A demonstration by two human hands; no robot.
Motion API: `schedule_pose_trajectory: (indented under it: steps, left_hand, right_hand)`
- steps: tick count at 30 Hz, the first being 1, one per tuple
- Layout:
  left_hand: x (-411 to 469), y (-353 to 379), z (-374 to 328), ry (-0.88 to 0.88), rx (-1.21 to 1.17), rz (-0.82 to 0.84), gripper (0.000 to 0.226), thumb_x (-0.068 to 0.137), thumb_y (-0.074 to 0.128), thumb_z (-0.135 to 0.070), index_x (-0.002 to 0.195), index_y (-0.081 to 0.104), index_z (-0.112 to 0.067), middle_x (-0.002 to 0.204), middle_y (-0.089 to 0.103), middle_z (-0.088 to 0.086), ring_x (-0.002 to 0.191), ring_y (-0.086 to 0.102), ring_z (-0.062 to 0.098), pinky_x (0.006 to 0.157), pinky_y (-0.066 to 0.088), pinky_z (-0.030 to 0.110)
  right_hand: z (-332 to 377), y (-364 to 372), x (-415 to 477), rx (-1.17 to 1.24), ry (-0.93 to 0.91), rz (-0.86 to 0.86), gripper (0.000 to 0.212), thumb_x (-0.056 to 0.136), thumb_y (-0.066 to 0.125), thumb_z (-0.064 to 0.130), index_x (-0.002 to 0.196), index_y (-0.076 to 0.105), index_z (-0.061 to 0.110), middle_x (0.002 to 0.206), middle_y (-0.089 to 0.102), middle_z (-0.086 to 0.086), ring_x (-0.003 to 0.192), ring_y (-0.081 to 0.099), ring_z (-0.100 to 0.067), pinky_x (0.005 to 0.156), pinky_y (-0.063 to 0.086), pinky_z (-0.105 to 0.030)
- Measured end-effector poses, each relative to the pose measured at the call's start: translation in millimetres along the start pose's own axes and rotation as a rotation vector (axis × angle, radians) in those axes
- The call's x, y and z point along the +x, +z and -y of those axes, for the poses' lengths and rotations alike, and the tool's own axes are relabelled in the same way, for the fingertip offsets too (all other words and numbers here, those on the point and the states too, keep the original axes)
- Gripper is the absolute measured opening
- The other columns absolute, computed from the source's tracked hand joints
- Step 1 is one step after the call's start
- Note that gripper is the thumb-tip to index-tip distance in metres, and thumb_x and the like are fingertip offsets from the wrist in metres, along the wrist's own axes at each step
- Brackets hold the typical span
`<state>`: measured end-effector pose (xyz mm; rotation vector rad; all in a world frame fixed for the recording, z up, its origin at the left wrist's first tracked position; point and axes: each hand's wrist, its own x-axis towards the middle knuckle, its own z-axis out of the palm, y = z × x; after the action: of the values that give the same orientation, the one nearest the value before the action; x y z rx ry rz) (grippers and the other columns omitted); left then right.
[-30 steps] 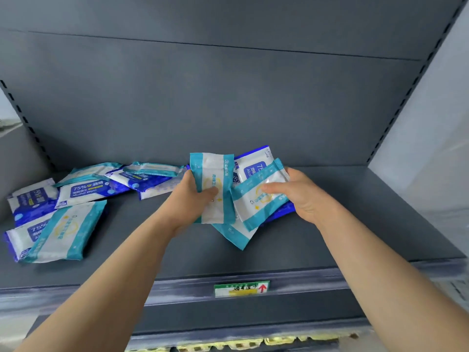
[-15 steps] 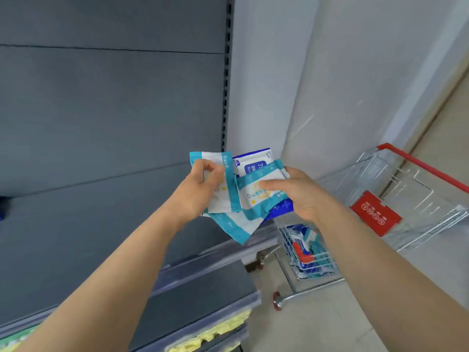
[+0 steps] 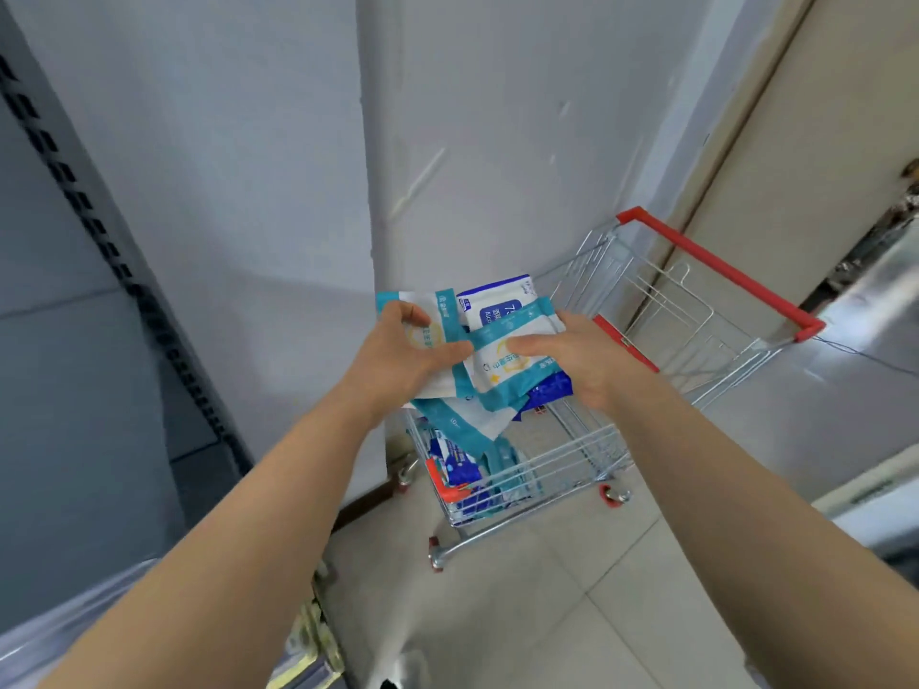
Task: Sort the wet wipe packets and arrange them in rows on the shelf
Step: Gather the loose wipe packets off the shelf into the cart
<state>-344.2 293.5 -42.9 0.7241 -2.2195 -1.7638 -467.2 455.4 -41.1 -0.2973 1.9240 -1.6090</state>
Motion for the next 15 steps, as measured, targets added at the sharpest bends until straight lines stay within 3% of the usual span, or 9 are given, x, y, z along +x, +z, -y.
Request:
schedule_pose_trajectory:
  steps: [3,7,11,13,15]
  left_hand:
    - [59.8,30.4,24.5,-0.058,0.025,0.037,0.041,0.075,0.076,-0.019,0.100,0.044,-0.025,0.106,0.064,0.004,0.084,0.065,0.021,0.069,0.057,0.036]
    - [121.8,64.3,59.7,-0.160,0.034,0.097,0.041,0.080,0.074,-0.017,0.107,0.043,-0.023,0.105,0.060,-0.001,0.076,0.063,0.012,0.054,0.051,0.023]
    - [174.1,93.9,107.3,-0.240,0.094,0.100,0.052,0.083,0.072,-0.012,0.120,0.038,-0.026,0.101,0.051,-0.007,0.077,0.058,0.006,0.057,0.050,0.018]
    - [193.7,106.8,136.2,-0.281,0.060,0.097,0.076,0.082,0.071,-0.005,0.138,0.025,-0.029,0.110,0.049,-0.007,0.086,0.058,0.006,0.069,0.053,0.021]
    - [211.1,118.8,167.2,-0.336,0.005,0.072,0.097,0.081,0.071,-0.001,0.148,0.008,-0.030,0.123,0.048,-0.007,0.104,0.056,0.012,0.091,0.051,0.034]
  right_hand:
    - [-19.5,-26.8,54.1,0.005,0.077,-0.017,0.035,0.079,0.072,0.002,0.113,0.063,0.007,0.105,0.072,-0.012,0.093,0.071,-0.028,0.078,0.058,-0.040]
    - [-53.4,-49.0,122.4,0.014,0.215,-0.038,0.034,0.080,0.068,-0.001,0.111,0.058,0.010,0.104,0.070,-0.013,0.091,0.070,-0.029,0.081,0.058,-0.043]
    - [-104.4,-62.5,190.8,-0.019,0.348,-0.023,0.035,0.080,0.061,-0.003,0.114,0.057,0.006,0.100,0.070,-0.016,0.082,0.069,-0.029,0.074,0.057,-0.042]
    - [-130.8,-66.3,221.6,-0.036,0.393,0.030,0.039,0.081,0.061,-0.004,0.118,0.055,0.005,0.103,0.070,-0.017,0.085,0.069,-0.030,0.073,0.058,-0.042]
    - [-156.5,-68.6,251.3,-0.080,0.431,0.088,0.031,0.083,0.059,-0.007,0.110,0.057,0.007,0.100,0.070,-0.016,0.088,0.069,-0.031,0.076,0.057,-0.044]
